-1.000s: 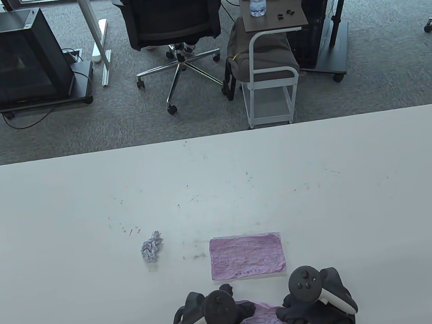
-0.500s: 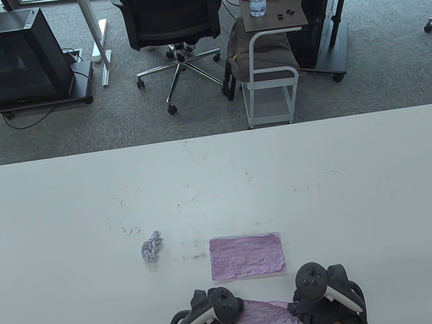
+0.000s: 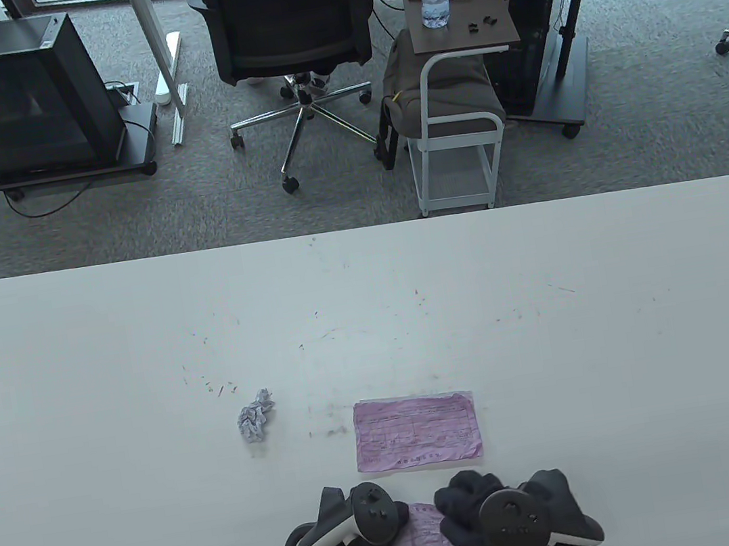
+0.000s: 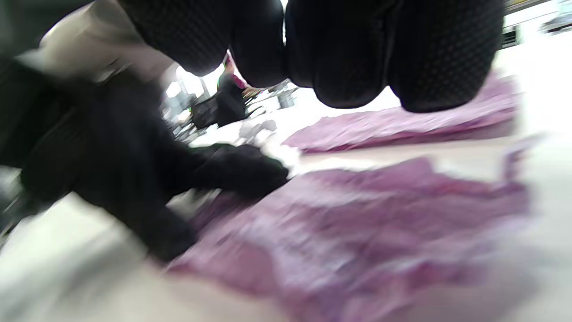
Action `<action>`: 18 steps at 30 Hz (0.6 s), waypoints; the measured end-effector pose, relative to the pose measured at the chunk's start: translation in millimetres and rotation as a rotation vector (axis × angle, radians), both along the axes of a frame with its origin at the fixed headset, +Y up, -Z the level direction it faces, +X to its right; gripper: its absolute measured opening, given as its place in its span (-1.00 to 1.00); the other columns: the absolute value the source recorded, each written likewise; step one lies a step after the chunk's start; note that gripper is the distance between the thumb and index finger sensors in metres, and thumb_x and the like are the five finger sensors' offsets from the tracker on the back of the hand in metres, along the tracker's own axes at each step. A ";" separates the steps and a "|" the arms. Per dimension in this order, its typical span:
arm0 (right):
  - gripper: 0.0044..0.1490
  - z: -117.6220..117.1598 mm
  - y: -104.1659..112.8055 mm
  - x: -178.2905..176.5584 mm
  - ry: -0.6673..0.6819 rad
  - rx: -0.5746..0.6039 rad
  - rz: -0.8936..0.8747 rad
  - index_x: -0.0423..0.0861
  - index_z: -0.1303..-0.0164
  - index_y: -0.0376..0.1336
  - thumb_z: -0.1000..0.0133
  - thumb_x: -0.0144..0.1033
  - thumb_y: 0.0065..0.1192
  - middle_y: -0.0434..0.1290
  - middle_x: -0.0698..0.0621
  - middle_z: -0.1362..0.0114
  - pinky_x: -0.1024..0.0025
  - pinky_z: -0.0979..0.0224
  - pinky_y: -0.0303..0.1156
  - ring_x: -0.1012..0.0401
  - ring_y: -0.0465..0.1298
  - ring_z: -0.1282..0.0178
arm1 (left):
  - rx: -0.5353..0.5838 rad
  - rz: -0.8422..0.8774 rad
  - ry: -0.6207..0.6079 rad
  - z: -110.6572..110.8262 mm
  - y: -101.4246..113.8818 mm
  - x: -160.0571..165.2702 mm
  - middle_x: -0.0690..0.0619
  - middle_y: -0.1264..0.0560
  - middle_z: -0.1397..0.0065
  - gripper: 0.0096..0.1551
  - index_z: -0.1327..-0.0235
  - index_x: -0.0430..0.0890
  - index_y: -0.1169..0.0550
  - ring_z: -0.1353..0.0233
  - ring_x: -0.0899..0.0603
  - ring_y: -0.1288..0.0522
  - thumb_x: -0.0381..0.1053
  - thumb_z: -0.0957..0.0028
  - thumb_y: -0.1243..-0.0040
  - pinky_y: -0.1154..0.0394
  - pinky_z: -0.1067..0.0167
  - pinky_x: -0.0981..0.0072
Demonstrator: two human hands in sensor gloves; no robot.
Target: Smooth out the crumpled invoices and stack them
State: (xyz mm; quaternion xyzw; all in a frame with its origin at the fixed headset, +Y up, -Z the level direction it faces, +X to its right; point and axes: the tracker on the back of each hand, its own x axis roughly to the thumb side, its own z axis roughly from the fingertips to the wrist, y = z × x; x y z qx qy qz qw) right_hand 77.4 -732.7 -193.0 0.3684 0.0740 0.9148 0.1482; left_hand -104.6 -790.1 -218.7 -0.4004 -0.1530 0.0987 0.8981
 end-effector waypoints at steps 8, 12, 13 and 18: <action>-0.45 7.2 -32.9 -32.4 0.190 -0.212 0.267 -0.12 -0.35 0.26 -0.25 -0.08 0.15 0.22 -0.18 -0.56 -0.13 -0.31 0.40 -0.13 0.29 -0.41 | 0.004 -0.004 -0.001 -0.4 0.2 0.2 -0.14 0.50 -0.53 -0.03 -0.56 0.19 0.10 -0.46 -0.58 0.52 0.11 -0.15 -0.27 0.24 -0.29 -0.52; -0.49 1.5 -32.4 -23.2 0.117 -0.310 0.270 -0.09 -0.29 0.31 -0.25 -0.04 0.16 0.27 -0.12 -0.50 -0.17 -0.31 0.35 -0.09 0.28 -0.39 | 0.002 -0.002 0.005 0.1 0.3 -0.1 -0.13 0.50 -0.53 -0.03 -0.55 0.21 0.10 -0.45 -0.57 0.53 0.12 -0.14 -0.27 0.25 -0.29 -0.52; -0.50 -0.6 -31.3 -21.0 0.091 -0.312 0.287 -0.09 -0.24 0.35 -0.25 -0.02 0.17 0.33 -0.11 -0.45 -0.23 -0.29 0.36 -0.08 0.32 -0.35 | 0.001 -0.003 0.005 0.1 0.2 0.0 -0.13 0.50 -0.53 -0.03 -0.56 0.20 0.10 -0.45 -0.57 0.53 0.12 -0.14 -0.27 0.25 -0.29 -0.52; -0.56 -11.6 -31.0 -3.9 -0.057 -0.392 0.353 -0.03 -0.03 0.44 -0.25 0.06 0.15 0.48 -0.05 -0.26 -0.32 -0.25 0.37 -0.03 0.46 -0.19 | -0.003 0.003 0.009 0.4 0.3 -0.1 -0.13 0.50 -0.53 -0.03 -0.55 0.21 0.10 -0.45 -0.56 0.54 0.12 -0.14 -0.27 0.25 -0.28 -0.51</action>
